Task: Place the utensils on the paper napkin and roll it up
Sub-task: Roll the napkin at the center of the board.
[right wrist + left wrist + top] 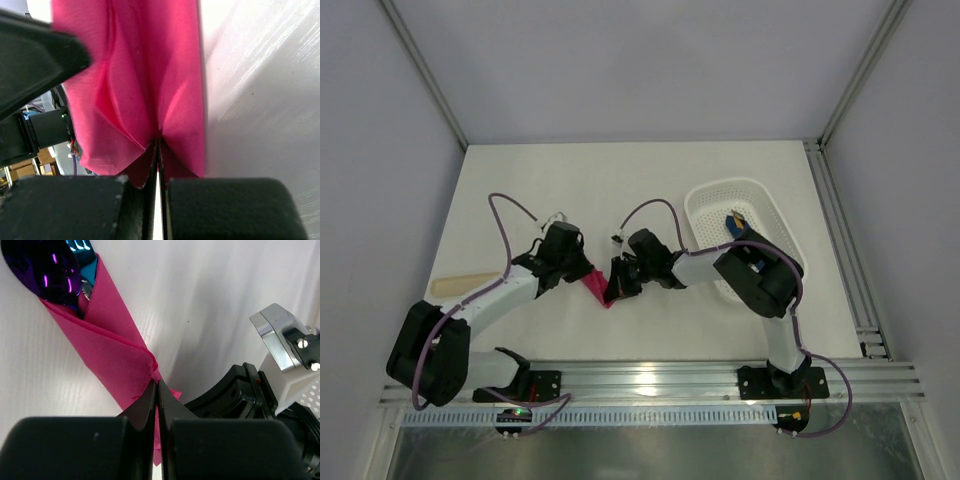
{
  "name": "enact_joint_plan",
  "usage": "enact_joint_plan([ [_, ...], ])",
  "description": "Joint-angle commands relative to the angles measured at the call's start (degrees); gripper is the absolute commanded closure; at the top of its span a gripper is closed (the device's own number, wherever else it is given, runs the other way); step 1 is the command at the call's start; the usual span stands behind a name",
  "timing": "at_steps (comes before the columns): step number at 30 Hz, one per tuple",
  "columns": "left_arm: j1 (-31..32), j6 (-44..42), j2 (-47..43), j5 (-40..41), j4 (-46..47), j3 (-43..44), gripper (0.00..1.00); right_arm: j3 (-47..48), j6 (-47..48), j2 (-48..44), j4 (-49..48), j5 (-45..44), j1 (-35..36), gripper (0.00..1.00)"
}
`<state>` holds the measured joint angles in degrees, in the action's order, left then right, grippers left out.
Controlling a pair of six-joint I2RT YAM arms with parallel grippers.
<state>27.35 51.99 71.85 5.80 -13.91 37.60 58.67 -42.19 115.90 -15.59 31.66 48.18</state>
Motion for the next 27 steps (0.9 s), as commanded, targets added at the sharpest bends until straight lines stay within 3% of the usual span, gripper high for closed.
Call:
enact_joint_plan([
  [1, -0.02, -2.41, 3.72, -0.18, 5.38, 4.49, 1.00, -0.75, 2.21, 2.49, 3.47, -4.50, -0.28, 0.96],
  [14, -0.02, -3.91, 16.82, -0.27, 11.10, 9.06, 1.00, -1.55, 1.85, 2.05, 2.94, -4.24, -0.46, 0.96],
  [27, -0.02, -5.23, 19.37, 0.17, 9.17, 9.42, 1.00, -0.76, 5.71, -4.18, 8.47, -6.35, -1.34, 0.96],
])
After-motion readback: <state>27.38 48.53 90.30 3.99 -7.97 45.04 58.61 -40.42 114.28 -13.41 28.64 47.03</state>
